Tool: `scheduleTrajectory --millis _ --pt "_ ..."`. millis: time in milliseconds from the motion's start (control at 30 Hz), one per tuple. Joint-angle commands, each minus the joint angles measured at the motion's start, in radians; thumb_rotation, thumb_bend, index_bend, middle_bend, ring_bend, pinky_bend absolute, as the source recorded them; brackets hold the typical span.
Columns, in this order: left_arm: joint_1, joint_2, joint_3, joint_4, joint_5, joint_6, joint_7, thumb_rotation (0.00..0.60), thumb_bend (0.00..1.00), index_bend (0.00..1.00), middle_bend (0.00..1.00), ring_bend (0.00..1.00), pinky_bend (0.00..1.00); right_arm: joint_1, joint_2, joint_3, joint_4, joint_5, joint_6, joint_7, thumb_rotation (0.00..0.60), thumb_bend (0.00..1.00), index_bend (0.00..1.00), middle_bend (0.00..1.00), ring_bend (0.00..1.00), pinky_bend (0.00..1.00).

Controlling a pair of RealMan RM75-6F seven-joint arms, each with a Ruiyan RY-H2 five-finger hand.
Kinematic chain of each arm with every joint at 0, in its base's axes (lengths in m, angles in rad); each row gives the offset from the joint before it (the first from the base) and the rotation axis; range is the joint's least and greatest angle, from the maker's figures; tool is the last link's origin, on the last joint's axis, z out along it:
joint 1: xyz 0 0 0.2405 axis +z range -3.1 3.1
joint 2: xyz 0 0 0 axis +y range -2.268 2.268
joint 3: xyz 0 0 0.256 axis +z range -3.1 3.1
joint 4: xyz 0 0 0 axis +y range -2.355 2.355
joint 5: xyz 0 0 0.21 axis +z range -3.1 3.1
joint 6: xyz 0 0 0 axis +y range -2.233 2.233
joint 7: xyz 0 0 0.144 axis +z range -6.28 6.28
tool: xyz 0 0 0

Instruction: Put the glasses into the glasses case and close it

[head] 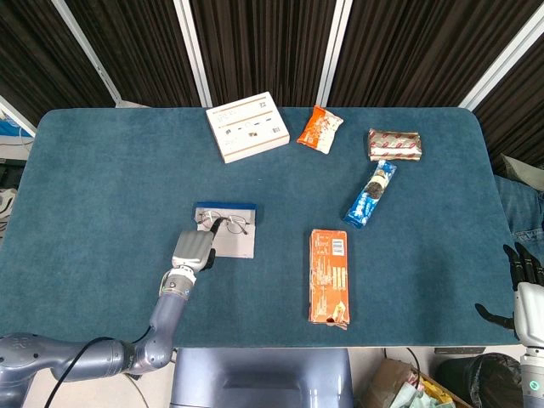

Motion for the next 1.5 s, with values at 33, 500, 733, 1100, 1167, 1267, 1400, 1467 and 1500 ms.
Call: scheduleTrajectory --millis 33,500,733,1100,1167,1267,1400,1467,1500 --pt "-0.007 -0.01 -0.004 0.013 -0.014 -0.006 0.009 0.6 0.57 0.0 0.78 0.82 0.86 0.0 0.0 0.0 0.0 0.0 0.0 0.0 0.6 0.19 0.05 0.0 0.1 0.16" --pt "-0.031 -0.042 -0.02 0.045 -0.045 -0.007 0.035 0.6 0.56 0.0 0.78 0.82 0.86 -0.001 -0.001 0.001 0.0 0.0 0.002 0.002 0.6 0.19 0.05 0.0 0.1 0.16" --pt "-0.046 -0.058 -0.033 0.067 -0.069 -0.004 0.055 0.6 0.56 0.0 0.78 0.82 0.86 -0.001 -0.001 0.003 -0.001 0.004 0.0 0.004 0.6 0.19 0.05 0.0 0.1 0.16" --pt "-0.061 -0.073 -0.056 0.09 -0.093 0.002 0.068 0.6 0.56 0.0 0.78 0.82 0.86 -0.002 0.0 0.004 -0.002 0.007 0.001 0.007 0.6 0.19 0.05 0.0 0.1 0.16" --pt "-0.063 -0.075 -0.06 0.092 -0.095 0.001 0.068 0.6 0.56 0.0 0.78 0.82 0.86 -0.002 0.0 0.004 -0.002 0.008 0.0 0.006 0.6 0.19 0.05 0.0 0.1 0.16" --pt "-0.069 -0.079 -0.069 0.102 -0.099 0.003 0.069 0.6 0.56 0.0 0.78 0.82 0.86 -0.002 0.0 0.005 -0.004 0.011 -0.001 0.007 0.6 0.19 0.05 0.0 0.1 0.16" --pt "-0.077 -0.087 -0.079 0.129 -0.114 0.002 0.078 0.6 0.56 0.0 0.78 0.82 0.86 -0.002 0.001 0.006 -0.004 0.013 -0.003 0.008 0.6 0.19 0.05 0.0 0.1 0.16" --pt "-0.08 -0.091 -0.084 0.143 -0.123 -0.001 0.081 0.6 0.56 0.0 0.78 0.82 0.86 -0.001 0.001 0.006 -0.005 0.013 -0.004 0.008 0.6 0.19 0.05 0.0 0.1 0.16" --pt "-0.081 -0.092 -0.085 0.146 -0.126 -0.003 0.082 0.6 0.56 0.0 0.78 0.82 0.86 -0.001 0.001 0.006 -0.005 0.014 -0.004 0.008 0.6 0.19 0.05 0.0 0.1 0.16"
